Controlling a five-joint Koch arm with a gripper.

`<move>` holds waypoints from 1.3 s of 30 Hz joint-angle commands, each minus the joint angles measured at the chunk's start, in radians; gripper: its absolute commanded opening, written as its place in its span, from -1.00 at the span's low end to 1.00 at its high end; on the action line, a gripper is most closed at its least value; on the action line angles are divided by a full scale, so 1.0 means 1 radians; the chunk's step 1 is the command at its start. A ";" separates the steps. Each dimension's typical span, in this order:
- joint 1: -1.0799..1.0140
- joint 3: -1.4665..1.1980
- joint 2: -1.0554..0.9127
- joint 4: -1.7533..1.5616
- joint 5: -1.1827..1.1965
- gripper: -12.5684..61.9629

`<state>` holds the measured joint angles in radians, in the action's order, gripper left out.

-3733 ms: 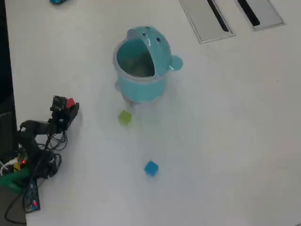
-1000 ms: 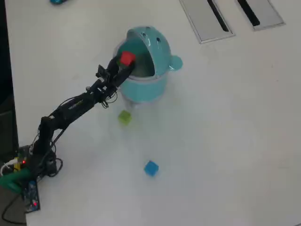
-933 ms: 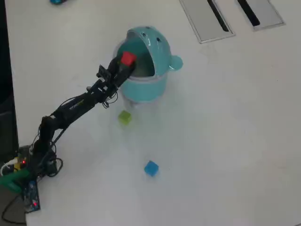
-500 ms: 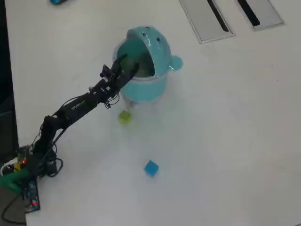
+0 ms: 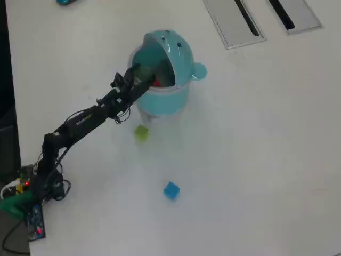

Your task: Grasp RGB lego blocks and put them in the bin one by one.

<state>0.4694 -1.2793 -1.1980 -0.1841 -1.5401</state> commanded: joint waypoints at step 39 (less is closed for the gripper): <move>-0.087 -0.704 -0.387 -0.057 -0.074 0.19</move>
<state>0.3896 -2.0141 -1.5785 -0.1672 -1.6030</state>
